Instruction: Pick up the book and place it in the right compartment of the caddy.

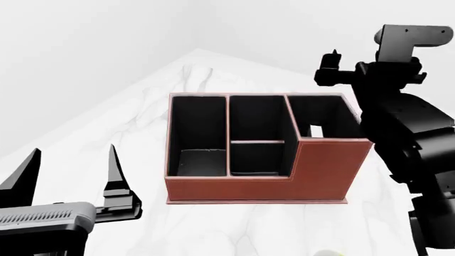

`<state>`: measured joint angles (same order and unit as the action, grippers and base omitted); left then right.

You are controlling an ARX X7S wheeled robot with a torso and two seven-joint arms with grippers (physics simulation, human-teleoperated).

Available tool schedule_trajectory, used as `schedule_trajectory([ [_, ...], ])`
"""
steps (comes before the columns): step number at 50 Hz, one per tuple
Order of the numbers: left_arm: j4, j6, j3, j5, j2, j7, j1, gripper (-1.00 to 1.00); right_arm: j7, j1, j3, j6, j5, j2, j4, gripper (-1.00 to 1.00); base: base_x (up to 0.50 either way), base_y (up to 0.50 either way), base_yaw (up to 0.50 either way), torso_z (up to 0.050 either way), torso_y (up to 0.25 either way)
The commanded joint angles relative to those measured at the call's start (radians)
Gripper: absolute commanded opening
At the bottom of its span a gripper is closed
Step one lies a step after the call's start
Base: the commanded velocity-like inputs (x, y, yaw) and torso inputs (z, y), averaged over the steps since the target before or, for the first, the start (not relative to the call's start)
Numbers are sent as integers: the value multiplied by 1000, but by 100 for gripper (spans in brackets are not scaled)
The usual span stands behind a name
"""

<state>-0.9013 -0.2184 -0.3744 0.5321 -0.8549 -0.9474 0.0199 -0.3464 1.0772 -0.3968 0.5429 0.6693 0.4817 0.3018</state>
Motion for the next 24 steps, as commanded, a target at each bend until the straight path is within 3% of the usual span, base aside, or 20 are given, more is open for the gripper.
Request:
schedule_trajectory([
  [1,-1,1,-1,0,-2,0,0,100,-37,7,24,-5,7,58,-188,100,0,0,0,0,0],
  [24,-11,8,2,-7,-6,-6,-3,100,-200,-161,222,77,223,243,-691,100,0,0,0,0,0],
])
